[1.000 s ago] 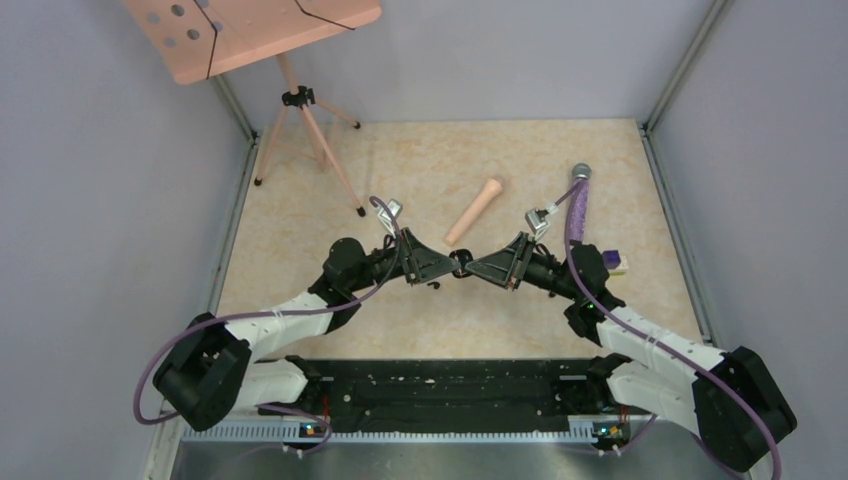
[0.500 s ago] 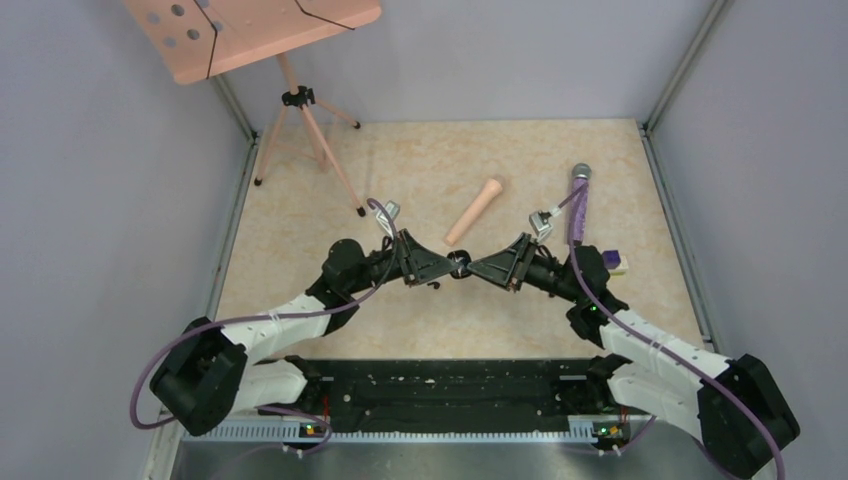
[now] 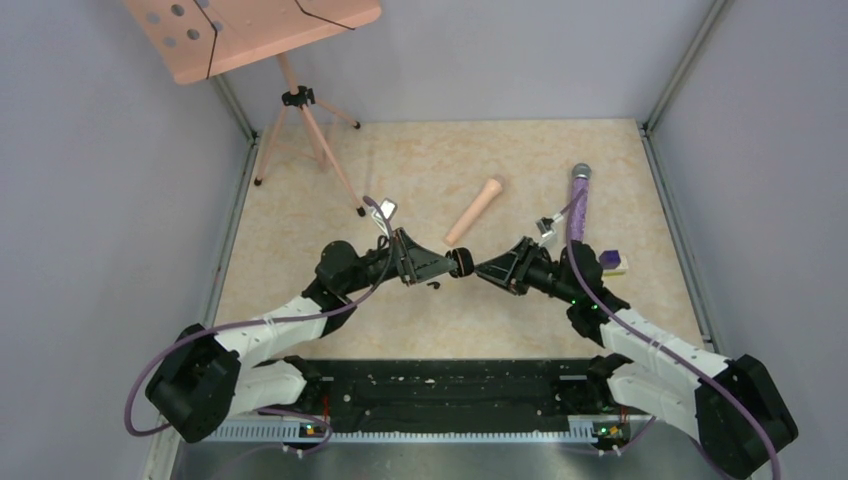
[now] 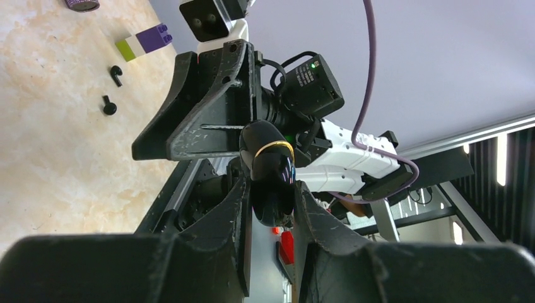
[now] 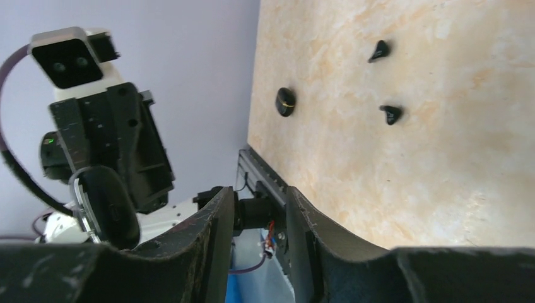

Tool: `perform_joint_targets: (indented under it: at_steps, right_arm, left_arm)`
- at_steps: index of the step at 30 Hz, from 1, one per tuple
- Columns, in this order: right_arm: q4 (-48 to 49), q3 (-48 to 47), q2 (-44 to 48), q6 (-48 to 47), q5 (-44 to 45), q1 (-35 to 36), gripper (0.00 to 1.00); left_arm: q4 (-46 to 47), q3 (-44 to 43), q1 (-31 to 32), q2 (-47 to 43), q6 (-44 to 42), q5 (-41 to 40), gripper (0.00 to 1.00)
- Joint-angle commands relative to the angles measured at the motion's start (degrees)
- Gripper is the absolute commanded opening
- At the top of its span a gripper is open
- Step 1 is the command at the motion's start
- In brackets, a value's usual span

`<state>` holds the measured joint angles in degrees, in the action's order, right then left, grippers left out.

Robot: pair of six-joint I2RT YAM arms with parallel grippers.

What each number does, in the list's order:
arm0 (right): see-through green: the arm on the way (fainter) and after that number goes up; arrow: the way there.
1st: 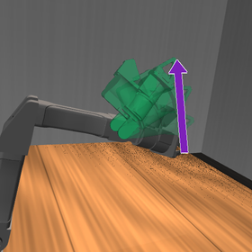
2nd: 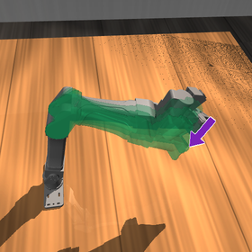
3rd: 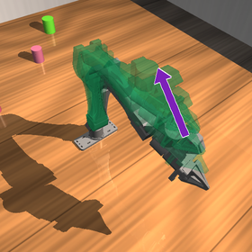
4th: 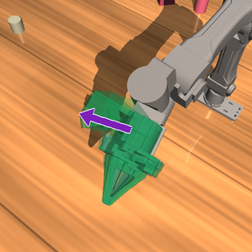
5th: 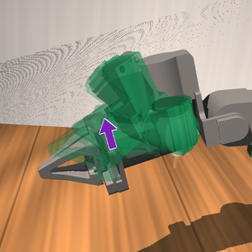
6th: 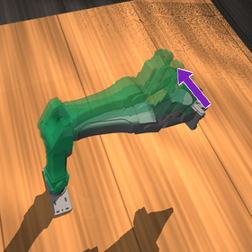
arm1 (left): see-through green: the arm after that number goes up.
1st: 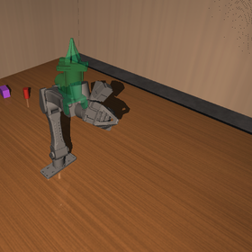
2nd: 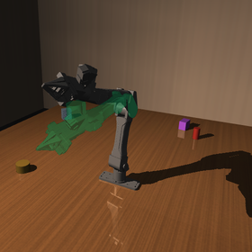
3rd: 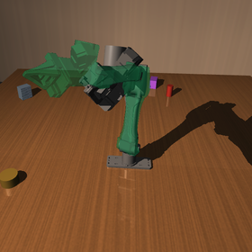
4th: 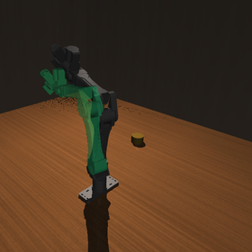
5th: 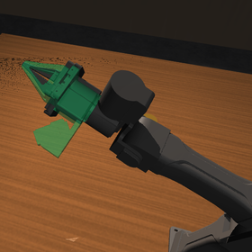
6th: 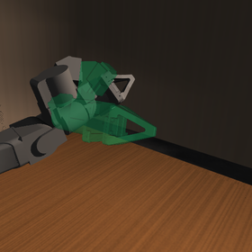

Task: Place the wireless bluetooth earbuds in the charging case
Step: Pass from the right arm to the left, then pass from the left arm to the right

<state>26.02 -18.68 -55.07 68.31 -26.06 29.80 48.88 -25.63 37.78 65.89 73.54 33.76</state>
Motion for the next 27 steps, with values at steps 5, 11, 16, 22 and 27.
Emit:
perform_joint_targets:
  at_steps: [5, 11, 16, 22, 27]
  right_arm:
    - [-16.04, -7.69, 5.46, -11.99, 6.62, -0.08, 0.43]
    - [-26.55, -17.06, 6.07, -22.29, 12.79, 5.10, 0.60]
    - [-30.48, -22.20, 2.78, -26.63, 16.39, 10.96, 0.66]
    - [-28.41, -21.41, 3.16, -25.68, 16.29, 11.51, 0.66]
    - [-30.07, -21.03, 2.49, -25.95, 17.45, 11.50, 0.65]
  left_arm:
    - [-12.25, -5.30, -0.22, -2.31, -6.50, 0.45, 0.00]
    - [-23.48, -9.84, -0.25, -1.47, -11.36, 0.91, 0.00]
    - [-26.08, -12.20, -0.24, -0.01, -12.37, 2.46, 0.00]
    - [-26.21, -12.58, -0.21, 0.25, -11.93, 3.44, 0.00]
    - [-25.85, -12.77, -0.27, 0.16, -11.82, 3.77, 0.00]
